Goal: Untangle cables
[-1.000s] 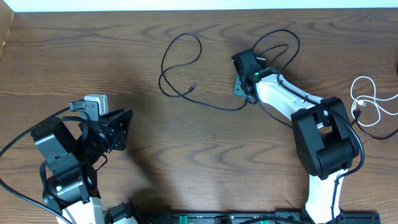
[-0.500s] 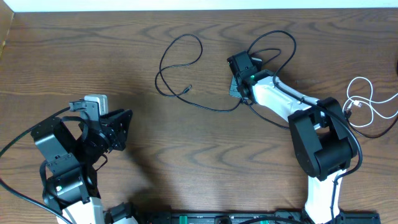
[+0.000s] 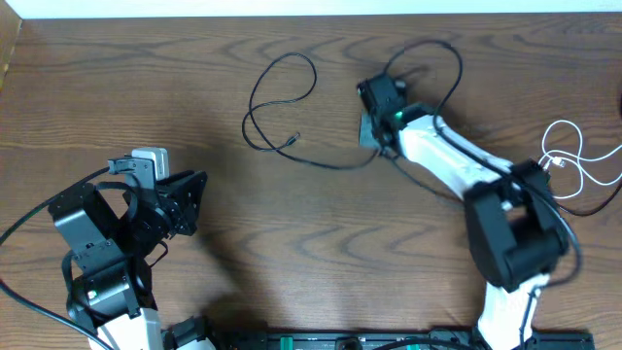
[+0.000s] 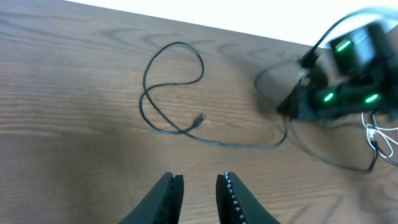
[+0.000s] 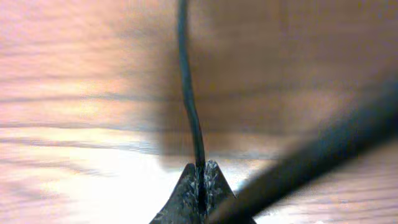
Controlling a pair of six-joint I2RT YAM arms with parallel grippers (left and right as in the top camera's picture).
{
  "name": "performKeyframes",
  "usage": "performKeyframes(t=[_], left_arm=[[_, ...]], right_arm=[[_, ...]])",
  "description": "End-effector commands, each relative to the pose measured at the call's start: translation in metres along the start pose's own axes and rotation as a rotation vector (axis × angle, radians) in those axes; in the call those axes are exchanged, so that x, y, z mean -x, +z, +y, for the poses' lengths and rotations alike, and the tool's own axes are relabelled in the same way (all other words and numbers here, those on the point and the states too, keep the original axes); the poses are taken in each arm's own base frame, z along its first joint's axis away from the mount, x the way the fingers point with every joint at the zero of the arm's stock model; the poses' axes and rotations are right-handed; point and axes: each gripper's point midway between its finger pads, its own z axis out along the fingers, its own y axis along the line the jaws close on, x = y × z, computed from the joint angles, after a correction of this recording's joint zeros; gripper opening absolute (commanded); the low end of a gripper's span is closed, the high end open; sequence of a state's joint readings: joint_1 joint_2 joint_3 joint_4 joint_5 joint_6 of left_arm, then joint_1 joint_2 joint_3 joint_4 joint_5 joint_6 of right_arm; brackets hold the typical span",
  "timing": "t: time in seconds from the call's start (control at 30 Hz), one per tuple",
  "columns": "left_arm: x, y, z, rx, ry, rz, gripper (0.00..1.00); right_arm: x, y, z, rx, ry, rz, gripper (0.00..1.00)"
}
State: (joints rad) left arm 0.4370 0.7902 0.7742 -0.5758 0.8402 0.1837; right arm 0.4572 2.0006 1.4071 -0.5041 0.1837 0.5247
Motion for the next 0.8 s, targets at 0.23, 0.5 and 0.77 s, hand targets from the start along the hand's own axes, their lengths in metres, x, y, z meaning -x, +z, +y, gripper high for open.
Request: performKeyframes(t=[0.23,0.5,0.77], left_arm=[[0.003,-0.001,-0.003,-0.013,0.001,-0.008,0.23],[0.001,-0.001,-0.003,-0.014,-0.004,-0.003,0.24],[0.001,-0.001,-0.003,-0.014,-0.004,-0.002,0.24]], right_arm=[[0.171,-0.237,-0.032,0.005,0.117,-0.706,0.01],[0.190,-0.363,-0.202,-0.439,0.510,-1.047,0.01],[0.160,-0.397,-0.352,-0.784,0.694,-1.042,0.01]])
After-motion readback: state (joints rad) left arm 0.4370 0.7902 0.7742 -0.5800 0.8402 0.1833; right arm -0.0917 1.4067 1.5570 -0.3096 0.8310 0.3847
